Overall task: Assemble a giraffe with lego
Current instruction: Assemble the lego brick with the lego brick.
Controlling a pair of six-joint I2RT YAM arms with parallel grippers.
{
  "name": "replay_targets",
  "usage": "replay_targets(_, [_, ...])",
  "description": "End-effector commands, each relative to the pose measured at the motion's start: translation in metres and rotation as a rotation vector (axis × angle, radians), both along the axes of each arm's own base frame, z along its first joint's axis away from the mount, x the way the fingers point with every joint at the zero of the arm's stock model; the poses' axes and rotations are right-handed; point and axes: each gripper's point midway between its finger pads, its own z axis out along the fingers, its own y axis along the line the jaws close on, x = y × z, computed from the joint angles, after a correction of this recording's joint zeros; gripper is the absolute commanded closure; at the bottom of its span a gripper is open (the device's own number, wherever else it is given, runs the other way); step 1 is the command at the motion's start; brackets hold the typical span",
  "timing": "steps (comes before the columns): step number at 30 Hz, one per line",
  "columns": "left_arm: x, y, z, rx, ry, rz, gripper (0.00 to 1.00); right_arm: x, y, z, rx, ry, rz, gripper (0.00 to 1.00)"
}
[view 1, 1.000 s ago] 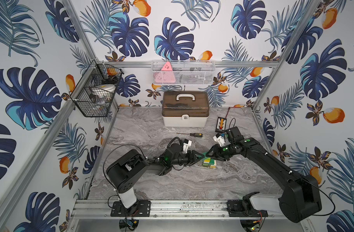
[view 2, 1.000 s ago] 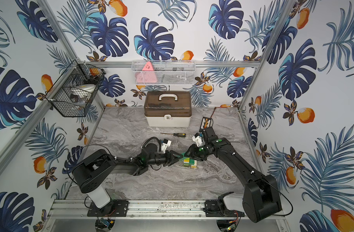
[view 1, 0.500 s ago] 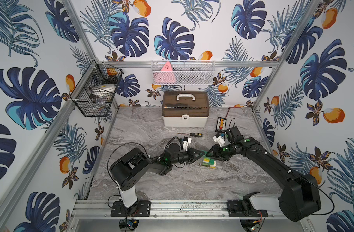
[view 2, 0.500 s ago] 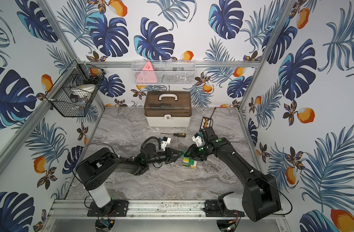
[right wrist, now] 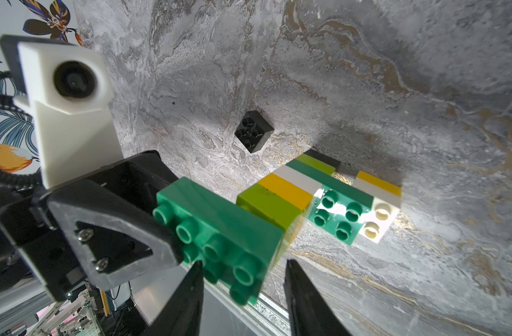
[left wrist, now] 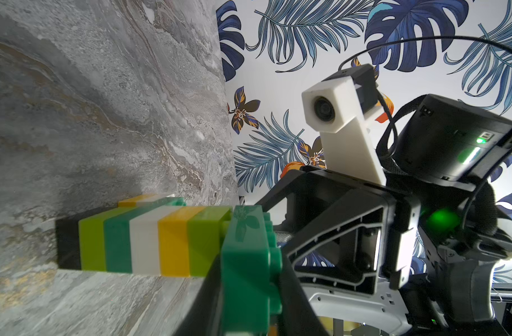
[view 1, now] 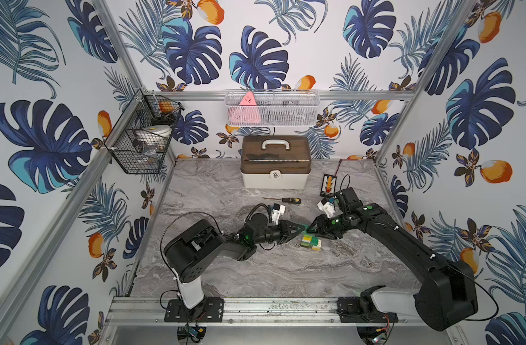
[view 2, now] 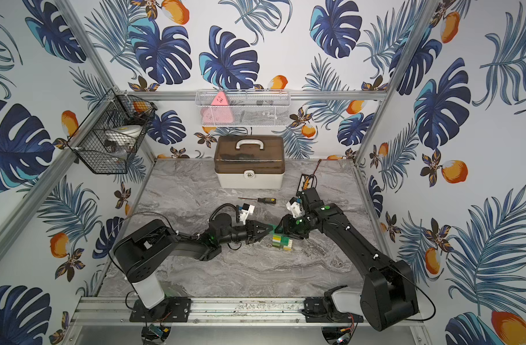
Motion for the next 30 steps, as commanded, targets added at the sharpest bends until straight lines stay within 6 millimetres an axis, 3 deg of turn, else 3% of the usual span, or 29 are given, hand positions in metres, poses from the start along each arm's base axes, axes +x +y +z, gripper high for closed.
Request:
replay_targets(1, [-0.004,0.006,-0.025,0.057,0.076,0.007,0.98,0.0,-0.014,-0.005,-0.076,0.001,-0.031,0.53])
replay_targets(30, [-0.009,0.009,-0.065,0.12,0.167,0.002,0.98,0.001,-0.019,-0.025,-0.097,0.035,-0.051,0.53])
